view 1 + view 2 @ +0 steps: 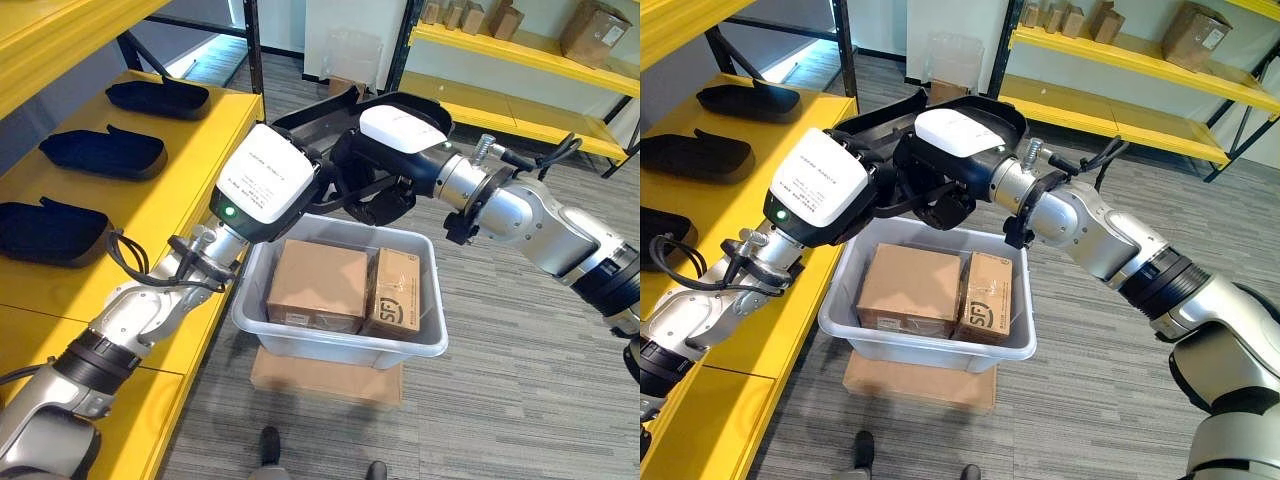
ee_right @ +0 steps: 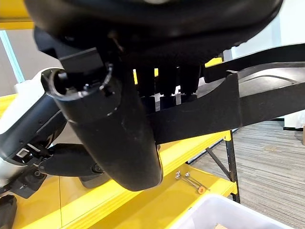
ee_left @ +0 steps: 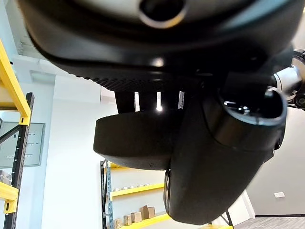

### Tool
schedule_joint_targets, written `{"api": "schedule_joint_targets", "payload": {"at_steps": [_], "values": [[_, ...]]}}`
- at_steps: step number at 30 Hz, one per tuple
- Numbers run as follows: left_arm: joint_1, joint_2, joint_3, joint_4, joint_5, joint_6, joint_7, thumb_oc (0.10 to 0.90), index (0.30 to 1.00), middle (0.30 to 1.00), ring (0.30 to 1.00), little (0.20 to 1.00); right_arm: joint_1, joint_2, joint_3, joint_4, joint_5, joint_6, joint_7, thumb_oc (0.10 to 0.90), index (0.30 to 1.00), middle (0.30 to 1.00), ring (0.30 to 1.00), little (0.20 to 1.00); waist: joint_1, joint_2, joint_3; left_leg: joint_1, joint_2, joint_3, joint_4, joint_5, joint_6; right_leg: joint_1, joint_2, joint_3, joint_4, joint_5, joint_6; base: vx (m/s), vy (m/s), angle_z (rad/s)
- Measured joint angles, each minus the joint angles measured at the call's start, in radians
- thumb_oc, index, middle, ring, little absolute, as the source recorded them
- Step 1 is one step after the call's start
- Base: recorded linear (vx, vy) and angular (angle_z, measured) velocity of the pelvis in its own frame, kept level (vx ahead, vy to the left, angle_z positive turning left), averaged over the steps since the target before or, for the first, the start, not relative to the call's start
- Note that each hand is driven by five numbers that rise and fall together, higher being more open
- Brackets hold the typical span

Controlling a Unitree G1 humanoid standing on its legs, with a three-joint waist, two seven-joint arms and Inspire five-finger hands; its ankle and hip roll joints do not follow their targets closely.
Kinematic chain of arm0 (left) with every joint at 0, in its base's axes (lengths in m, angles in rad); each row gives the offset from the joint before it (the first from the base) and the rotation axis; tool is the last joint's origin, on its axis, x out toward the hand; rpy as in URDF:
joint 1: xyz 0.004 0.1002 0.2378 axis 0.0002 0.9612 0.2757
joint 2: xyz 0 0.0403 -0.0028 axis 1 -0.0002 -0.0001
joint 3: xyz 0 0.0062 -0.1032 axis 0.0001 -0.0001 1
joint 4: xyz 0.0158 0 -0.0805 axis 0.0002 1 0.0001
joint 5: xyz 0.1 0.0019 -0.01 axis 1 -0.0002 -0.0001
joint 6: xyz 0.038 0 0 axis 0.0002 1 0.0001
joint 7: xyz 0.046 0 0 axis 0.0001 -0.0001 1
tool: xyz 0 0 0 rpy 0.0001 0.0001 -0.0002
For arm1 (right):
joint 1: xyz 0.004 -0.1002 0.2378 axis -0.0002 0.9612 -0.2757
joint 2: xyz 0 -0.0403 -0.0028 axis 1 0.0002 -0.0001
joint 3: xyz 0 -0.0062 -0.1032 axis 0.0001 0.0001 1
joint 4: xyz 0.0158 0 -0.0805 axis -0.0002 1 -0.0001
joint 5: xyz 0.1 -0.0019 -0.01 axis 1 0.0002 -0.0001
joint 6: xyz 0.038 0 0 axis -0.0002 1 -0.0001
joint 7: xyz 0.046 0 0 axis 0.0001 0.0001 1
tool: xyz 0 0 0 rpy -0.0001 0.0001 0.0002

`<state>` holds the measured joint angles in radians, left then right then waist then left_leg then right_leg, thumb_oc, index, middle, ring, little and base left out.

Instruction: Move parts from the plastic box to the shelf.

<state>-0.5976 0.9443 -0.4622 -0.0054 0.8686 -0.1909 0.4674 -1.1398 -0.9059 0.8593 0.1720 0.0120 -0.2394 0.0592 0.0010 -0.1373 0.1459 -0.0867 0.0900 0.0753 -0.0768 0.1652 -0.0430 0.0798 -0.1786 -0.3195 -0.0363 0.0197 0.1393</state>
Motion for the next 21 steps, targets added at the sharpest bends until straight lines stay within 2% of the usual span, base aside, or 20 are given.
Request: {"api": "schedule_joint_targets", "payload": {"at_steps": [19, 20, 21], "values": [[0.0, 0.0, 0.0, 0.001, -0.001, 0.0, 0.0, 0.4, 0.3, 0.3, 0.3, 0.3, 0.0, 0.0, 0.0, 0.0, -0.001, 0.0, 0.0, 0.4, 0.3, 0.3, 0.3, 0.3, 0.0, 0.003, -0.001, 0.002, 0.0, 0.002, 0.0, -0.001, 0.001, 0.0, -0.001, 0.003, 0.0, 0.0, -0.001, 0.0, 0.0, 0.0], [0.0, 0.0, 0.0, 0.001, -0.001, 0.0, 0.0, 0.4, 0.3, 0.3, 0.3, 0.3, 0.0, 0.0, 0.0, 0.0, -0.001, 0.0, 0.0, 0.563, 0.528, 0.528, 0.528, 0.528, -0.001, 0.003, -0.002, 0.003, 0.0, 0.003, 0.0, -0.001, 0.001, 0.0, 0.0, 0.004, 0.0, 0.001, 0.0, 0.0, 0.0, 0.0], [0.0, 0.0, 0.0, 0.003, -0.001, 0.0, 0.001, 0.4, 0.3, 0.3, 0.3, 0.3, 0.0, 0.0, 0.0, 0.0, -0.001, 0.0, 0.0, 0.804, 0.865, 0.865, 0.865, 0.865, -0.002, 0.003, -0.002, 0.004, 0.0, 0.004, 0.0, -0.001, 0.001, 0.0, -0.001, 0.006, 0.0, 0.001, -0.001, 0.0, 0.0, 0.0]]}}
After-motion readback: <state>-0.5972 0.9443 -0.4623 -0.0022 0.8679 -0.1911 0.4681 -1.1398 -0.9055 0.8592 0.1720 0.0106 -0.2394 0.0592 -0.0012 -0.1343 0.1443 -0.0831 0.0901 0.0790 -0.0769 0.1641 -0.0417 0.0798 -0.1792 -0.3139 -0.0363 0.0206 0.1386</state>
